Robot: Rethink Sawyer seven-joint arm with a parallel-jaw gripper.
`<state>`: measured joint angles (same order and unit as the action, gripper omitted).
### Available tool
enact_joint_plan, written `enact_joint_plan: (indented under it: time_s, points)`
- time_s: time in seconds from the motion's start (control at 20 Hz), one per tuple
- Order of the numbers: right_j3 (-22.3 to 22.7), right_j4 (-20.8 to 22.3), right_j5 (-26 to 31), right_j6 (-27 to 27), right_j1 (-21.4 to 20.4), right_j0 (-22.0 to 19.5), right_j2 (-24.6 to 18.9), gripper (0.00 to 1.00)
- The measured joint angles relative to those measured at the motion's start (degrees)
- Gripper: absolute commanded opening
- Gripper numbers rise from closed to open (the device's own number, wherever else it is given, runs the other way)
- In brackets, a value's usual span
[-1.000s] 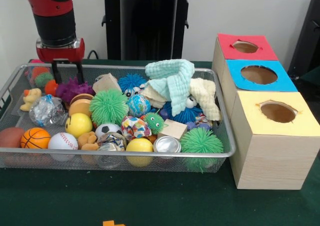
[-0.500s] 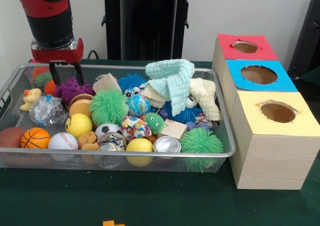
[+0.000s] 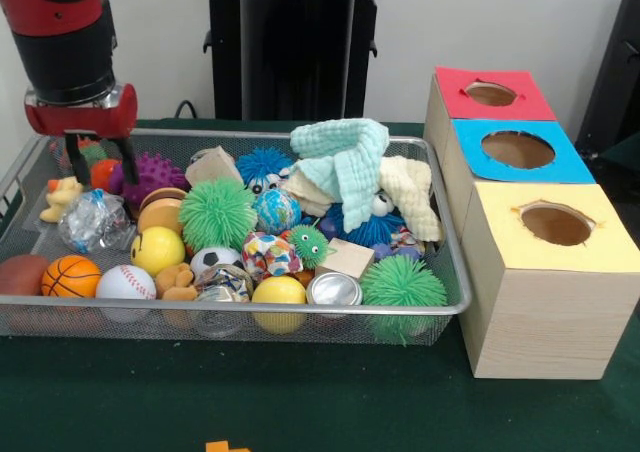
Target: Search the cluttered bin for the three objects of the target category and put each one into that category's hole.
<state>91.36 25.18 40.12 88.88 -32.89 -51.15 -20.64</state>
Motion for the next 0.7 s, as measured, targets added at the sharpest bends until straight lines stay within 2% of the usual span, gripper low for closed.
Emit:
enact_joint_plan:
  time_s: [0.4, 0.7]
  points:
    - [-4.10, 0.06, 0.01, 0.00, 0.80, -0.09, 0.01, 1.00]
    - [-8.96, 1.07, 0.01, 0.00, 3.94, -0.31, 0.01, 1.00]
